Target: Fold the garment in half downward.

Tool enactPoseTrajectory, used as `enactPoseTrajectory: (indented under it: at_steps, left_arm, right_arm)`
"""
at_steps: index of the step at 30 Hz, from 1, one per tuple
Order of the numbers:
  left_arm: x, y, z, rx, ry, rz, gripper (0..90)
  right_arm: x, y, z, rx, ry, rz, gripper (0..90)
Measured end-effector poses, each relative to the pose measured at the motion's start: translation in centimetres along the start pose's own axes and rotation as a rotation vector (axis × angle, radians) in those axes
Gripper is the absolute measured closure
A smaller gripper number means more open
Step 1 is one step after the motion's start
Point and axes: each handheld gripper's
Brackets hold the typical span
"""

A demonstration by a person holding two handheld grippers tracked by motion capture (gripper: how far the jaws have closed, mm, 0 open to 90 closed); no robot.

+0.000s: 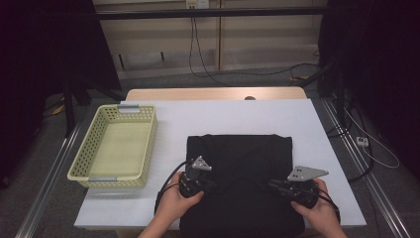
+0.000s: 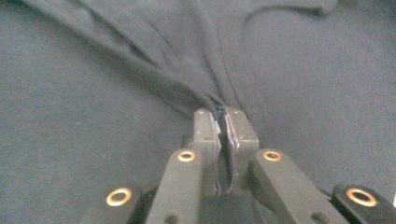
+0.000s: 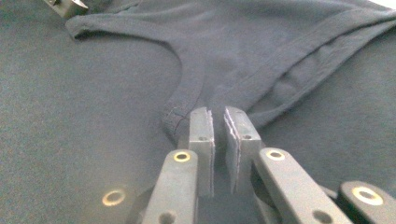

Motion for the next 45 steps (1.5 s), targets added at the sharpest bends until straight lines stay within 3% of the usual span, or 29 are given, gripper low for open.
enactPoseTrajectory:
  at_steps: [6, 10, 14, 35, 45]
  left_arm:
    - [-0.1, -1.0, 0.1, 0.020, -0.007, -0.021, 85.4]
    - [0.1, -1.0, 0.2, 0.015, -0.004, -0.026, 85.5]
    - [0.1, -1.3, 0.3, 0.026, -0.006, -0.032, 85.5]
    - [0.5, -2.8, 0.8, 0.082, 0.009, -0.055, 85.6]
    - [0.7, -4.4, 1.1, 0.120, 0.026, -0.058, 85.6]
  right_arm:
    - [0.6, -0.9, 0.2, 0.047, 0.043, 0.006, 83.8]
    - [0.6, -1.0, 0.2, 0.048, 0.040, 0.004, 83.8]
    - [0.4, -1.0, 0.3, 0.068, 0.061, 0.034, 83.7]
    - [0.9, -2.6, 0.7, 0.127, 0.071, 0.046, 84.1]
    - [0.5, -3.4, 1.3, 0.150, 0.044, 0.054, 84.1]
Point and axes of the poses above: each handheld gripper's, and its own axes: y roughly forward along the jaws, z roughly out of its top, x roughly to its right, and after that the axes turned 12 degrees about -z, right-handed
